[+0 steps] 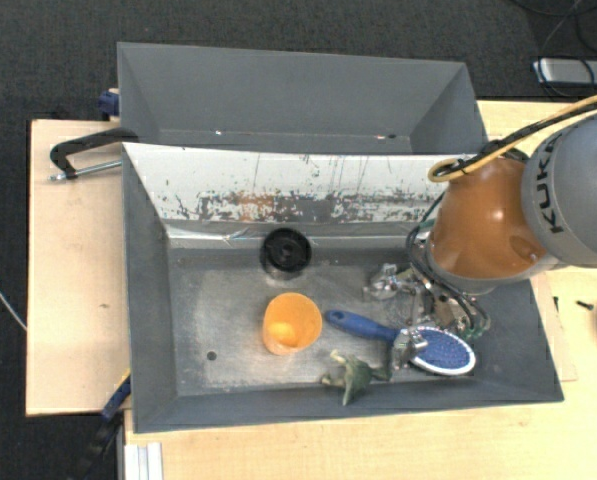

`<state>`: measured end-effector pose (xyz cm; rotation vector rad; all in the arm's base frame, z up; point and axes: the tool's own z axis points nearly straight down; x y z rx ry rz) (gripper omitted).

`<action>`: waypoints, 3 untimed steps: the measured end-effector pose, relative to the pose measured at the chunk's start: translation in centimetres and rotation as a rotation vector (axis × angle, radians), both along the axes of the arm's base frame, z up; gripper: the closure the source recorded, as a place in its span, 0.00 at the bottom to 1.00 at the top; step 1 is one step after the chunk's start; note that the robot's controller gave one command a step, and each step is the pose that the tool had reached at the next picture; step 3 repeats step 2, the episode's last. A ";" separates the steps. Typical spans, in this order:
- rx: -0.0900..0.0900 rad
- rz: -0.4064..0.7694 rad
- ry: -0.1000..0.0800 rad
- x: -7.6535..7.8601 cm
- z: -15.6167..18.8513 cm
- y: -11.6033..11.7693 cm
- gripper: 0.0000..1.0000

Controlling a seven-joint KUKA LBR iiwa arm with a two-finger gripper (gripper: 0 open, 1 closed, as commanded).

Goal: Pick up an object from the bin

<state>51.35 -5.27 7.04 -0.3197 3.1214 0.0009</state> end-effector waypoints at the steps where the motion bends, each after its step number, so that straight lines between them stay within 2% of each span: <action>1: -0.001 0.000 -0.009 0.3 0.3 0.0 1.00; 2: 0.000 0.060 -0.010 0.4 14.1 3.4 1.00; 3: 0.000 0.060 -0.010 0.4 14.1 3.4 1.00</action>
Offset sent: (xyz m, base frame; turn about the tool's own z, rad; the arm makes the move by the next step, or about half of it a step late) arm 0.0000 0.0000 0.0000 0.0000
